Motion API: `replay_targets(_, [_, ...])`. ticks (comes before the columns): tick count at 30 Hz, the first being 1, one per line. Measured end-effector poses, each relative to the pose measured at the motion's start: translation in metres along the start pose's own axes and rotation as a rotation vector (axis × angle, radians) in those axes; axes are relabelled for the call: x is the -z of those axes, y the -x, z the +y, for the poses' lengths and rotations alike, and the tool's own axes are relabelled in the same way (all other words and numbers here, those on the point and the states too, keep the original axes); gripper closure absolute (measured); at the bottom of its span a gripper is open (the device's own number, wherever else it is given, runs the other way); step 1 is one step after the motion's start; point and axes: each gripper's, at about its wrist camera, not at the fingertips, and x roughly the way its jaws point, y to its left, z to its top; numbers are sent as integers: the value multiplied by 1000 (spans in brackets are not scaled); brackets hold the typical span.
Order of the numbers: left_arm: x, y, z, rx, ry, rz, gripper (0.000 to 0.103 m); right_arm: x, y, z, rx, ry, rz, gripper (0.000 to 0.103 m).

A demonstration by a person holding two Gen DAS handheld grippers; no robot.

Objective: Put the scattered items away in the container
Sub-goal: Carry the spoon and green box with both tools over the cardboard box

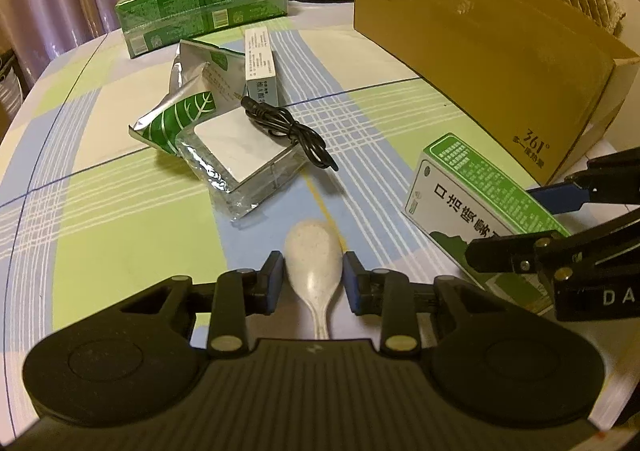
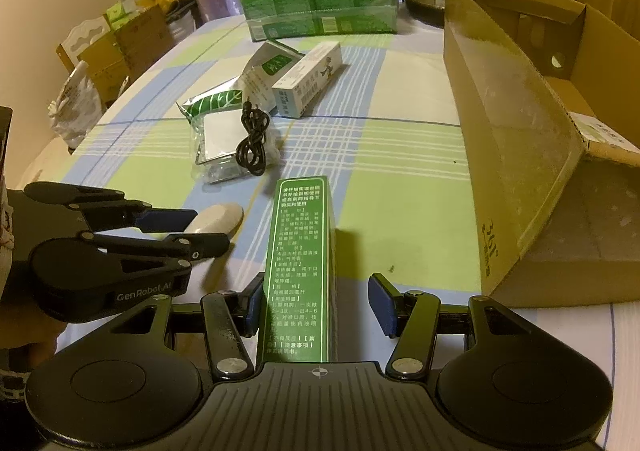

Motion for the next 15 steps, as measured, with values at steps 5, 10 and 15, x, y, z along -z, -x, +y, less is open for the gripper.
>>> replay_targets(5, [5,7,0,6,20,-6,77,0,1,3,0,19,1,52])
replay_targets(10, [11,14,3,6,46,-4,77,2,0,7,0,39,6,52])
replay_targets(15, [12,19,4,4,53,-8,77,-1,-7,12,14,67,15,52])
